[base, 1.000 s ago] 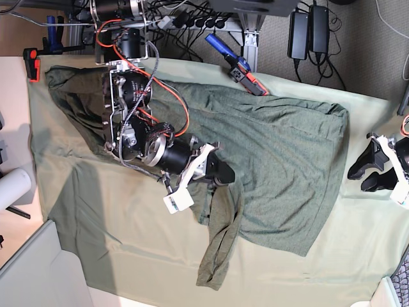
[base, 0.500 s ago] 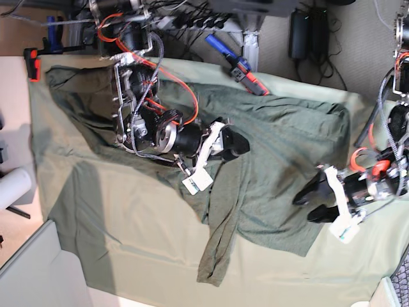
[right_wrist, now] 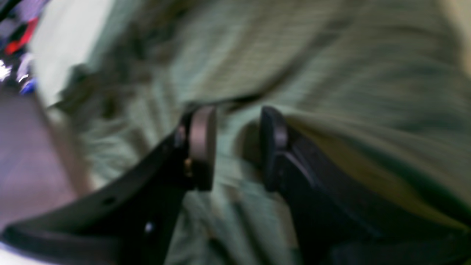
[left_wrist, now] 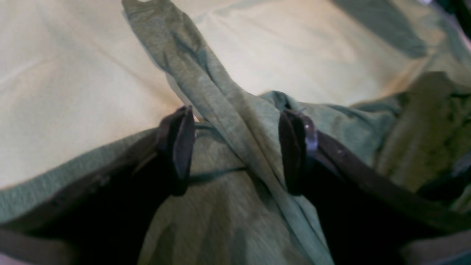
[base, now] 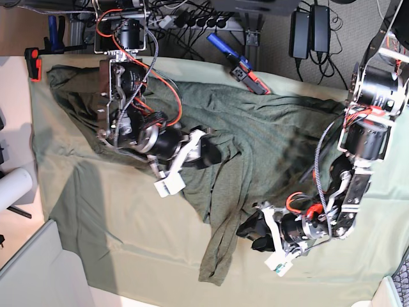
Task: Fold the T-shirt properly
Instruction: 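Reach the left gripper down to grasp the shirt hem area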
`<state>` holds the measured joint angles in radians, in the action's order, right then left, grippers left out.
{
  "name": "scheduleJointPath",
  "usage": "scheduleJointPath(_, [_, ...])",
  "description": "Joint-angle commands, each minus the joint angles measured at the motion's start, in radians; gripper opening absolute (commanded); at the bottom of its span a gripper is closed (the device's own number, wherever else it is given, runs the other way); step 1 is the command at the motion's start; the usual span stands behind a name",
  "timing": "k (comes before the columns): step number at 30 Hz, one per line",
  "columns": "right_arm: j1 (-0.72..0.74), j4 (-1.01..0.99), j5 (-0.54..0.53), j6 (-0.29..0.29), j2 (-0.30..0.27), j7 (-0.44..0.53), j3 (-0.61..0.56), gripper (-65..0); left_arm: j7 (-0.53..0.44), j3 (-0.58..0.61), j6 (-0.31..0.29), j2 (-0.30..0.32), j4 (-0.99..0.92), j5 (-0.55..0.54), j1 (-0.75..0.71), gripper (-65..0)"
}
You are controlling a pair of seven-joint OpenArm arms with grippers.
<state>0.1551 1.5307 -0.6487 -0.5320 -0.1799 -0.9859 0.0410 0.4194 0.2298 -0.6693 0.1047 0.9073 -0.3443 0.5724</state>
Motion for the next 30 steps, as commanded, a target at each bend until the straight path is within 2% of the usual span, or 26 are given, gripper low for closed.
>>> scheduleJointPath(1, [0.018, 0.019, 0.000, -0.010, -0.003, 0.020, 0.032, -44.4, -0.031, -0.003, 0.027, -0.015, -0.022, 0.008, 0.046, -25.7])
scheduleJointPath(4, [0.018, 0.019, 0.042, -0.010, -0.006, 0.021, 0.128, -44.4, -0.054, -0.003, 0.060, -0.049, -0.135, 0.047, 0.079, -25.7])
scheduleJointPath(6, [0.018, 0.018, 0.048, -0.010, -0.009, 0.021, 0.190, -44.4, -0.066, -0.003, 0.064, -0.069, -0.188, 0.076, 0.081, -25.7])
scheduleJointPath(10, [0.018, 0.016, 0.047, -0.007, -0.023, 0.026, 0.282, -44.4, -0.089, -0.003, 0.118, -0.095, -0.241, 0.125, 0.075, -25.7])
scheduleJointPath(15, [0.007, 0.016, 0.045, -0.007, -0.042, 0.033, 0.304, -44.4, -0.090, -0.003, 0.120, -0.127, -0.249, 0.133, 0.075, -25.7])
scheduleJointPath(23, [-0.015, 0.016, 0.047, -0.007, -0.041, 0.051, 0.304, -44.4, -0.087, -0.001, 0.120, -0.159, -0.249, 0.136, 0.076, -26.6])
scheduleJointPath(30, [-0.015, 0.016, 0.047, -0.007, -0.041, 0.067, 0.304, -44.4, -0.086, -0.001, 0.117, -0.159, -0.247, 0.136, 0.076, -55.3])
